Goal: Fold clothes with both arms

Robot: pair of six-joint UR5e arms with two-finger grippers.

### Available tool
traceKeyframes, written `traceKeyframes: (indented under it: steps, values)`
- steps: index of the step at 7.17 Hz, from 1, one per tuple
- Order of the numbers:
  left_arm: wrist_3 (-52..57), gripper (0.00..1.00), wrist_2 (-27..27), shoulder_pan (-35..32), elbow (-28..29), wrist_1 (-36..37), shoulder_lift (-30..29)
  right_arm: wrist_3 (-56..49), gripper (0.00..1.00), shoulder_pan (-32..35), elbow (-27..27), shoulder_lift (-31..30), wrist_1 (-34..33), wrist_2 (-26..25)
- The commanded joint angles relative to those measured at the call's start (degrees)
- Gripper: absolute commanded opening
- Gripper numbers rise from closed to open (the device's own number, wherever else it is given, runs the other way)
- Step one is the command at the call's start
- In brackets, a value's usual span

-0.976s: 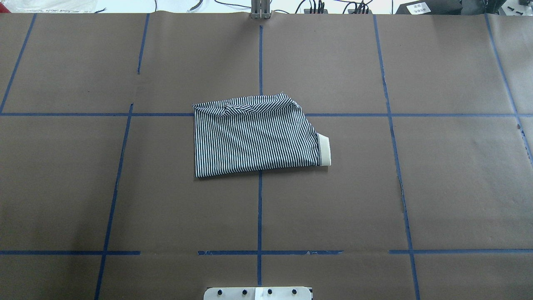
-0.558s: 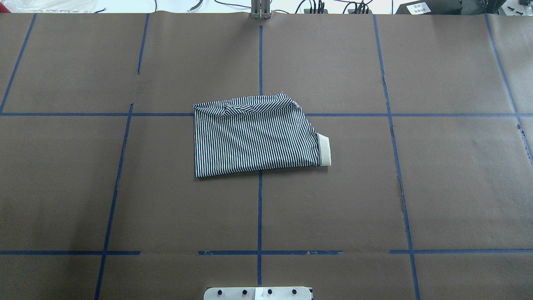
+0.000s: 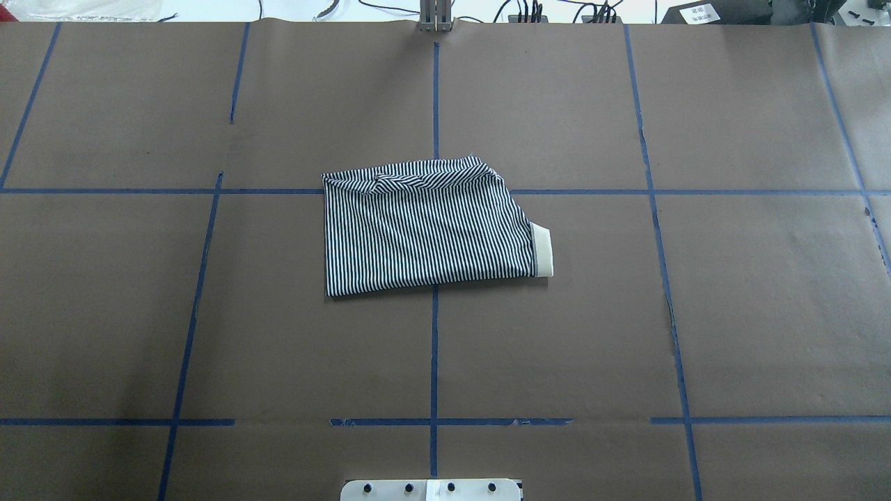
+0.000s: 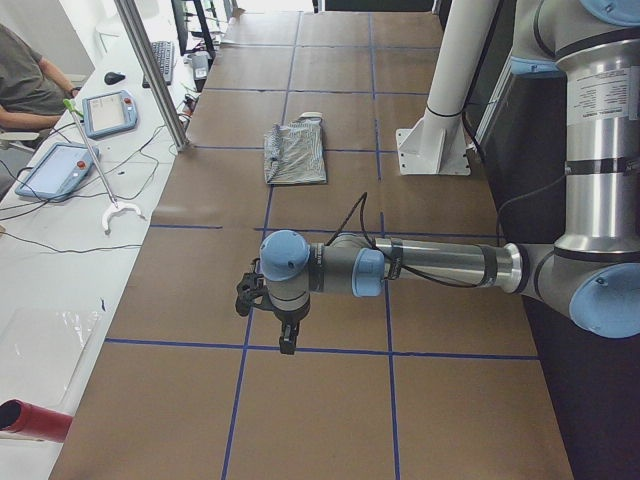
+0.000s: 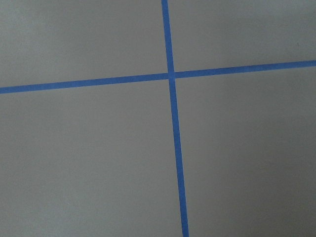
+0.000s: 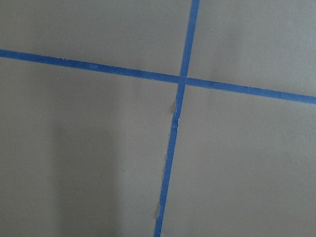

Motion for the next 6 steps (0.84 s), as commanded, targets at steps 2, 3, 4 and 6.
traceKeyframes:
  steps: [2,3,4,6]
  values:
    - [0.1,1.0,-0.2,0.0,-2.6,3.8,0.0,0.0,1.0,-0.2,-0.5,-0.1,0.1,-0.1]
    - [0.2,1.0,-0.2,0.0,-3.5,3.8,0.0,0.0,1.0,-0.1,0.0,-0.1,0.1,0.0]
    - [0.2,1.0,-0.2,0.0,-3.1,3.7,-0.1,0.1,1.0,-0.1,-0.2,-0.3,2.6,0.1]
    - [0.3,1.0,-0.2,0.0,-3.4,3.7,-0.2,3.4,1.0,-0.1,-0.7,-0.8,6.2,0.3]
